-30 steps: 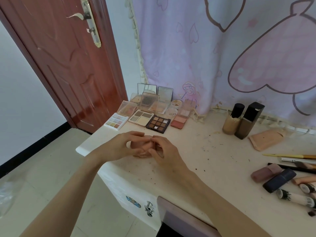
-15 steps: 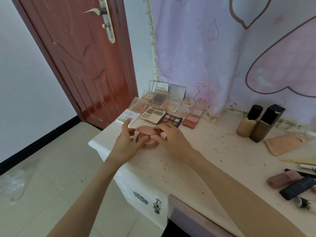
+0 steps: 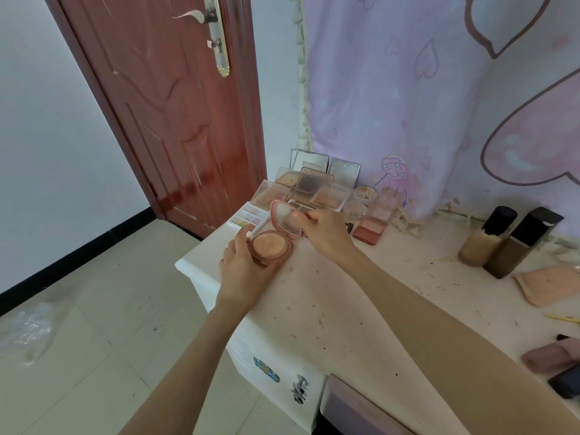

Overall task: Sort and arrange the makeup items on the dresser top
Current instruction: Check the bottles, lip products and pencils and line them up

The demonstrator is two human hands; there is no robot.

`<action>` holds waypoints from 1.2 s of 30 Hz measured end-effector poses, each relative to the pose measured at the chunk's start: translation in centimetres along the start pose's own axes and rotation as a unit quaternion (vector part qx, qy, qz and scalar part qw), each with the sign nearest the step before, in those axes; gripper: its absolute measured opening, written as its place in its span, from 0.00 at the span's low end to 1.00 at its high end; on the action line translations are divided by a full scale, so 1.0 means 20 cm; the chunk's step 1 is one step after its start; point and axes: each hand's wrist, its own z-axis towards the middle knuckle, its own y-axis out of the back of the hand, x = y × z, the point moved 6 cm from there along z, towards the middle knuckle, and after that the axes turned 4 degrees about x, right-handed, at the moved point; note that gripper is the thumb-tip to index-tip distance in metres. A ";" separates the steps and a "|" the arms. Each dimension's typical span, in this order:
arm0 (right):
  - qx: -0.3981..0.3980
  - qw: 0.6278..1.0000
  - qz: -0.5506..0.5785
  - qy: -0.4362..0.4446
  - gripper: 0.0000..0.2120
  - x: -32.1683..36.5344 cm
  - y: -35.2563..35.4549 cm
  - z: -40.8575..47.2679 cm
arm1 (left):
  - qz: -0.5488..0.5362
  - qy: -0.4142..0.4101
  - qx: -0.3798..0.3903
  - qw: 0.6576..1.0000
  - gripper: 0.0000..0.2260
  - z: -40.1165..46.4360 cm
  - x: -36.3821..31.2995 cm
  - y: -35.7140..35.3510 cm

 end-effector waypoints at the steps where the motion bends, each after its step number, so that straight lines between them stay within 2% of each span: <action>1: 0.002 1.000 0.002 -0.005 0.21 0.01 -0.01 0.02 | -0.011 0.002 -0.008 1.000 0.41 0.01 0.01 0.01; 4: -0.002 1.000 0.027 -0.007 0.10 0.02 -0.02 0.07 | -0.015 0.000 -0.026 1.000 0.40 0.04 0.02 0.02; 8: -0.025 0.996 0.078 -0.022 0.12 -0.01 -0.01 0.10 | 0.034 -0.015 -0.060 0.998 0.38 0.05 0.02 0.00; 14: -0.037 0.996 0.078 -0.037 0.10 -0.04 -0.01 0.13 | 0.085 -0.003 -0.080 0.993 0.36 0.04 0.04 -0.02; 23: -0.042 0.992 0.113 -0.045 0.09 -0.05 0.01 0.04 | 0.122 -0.015 -0.056 0.991 0.35 0.03 0.04 -0.01; 29: -0.014 1.000 -0.007 -0.002 0.14 -0.06 0.14 -0.20 | 0.122 -0.042 -0.015 0.992 0.34 -0.04 0.00 -0.02; 33: 0.028 0.990 -0.137 0.020 0.20 -0.13 0.25 -0.43 | 0.124 -0.167 0.001 0.978 0.27 -0.17 -0.19 -0.08; 36: 0.026 0.981 -0.190 0.011 0.22 -0.19 0.37 -0.63 | 0.141 -0.267 0.062 0.951 0.23 -0.29 -0.39 -0.23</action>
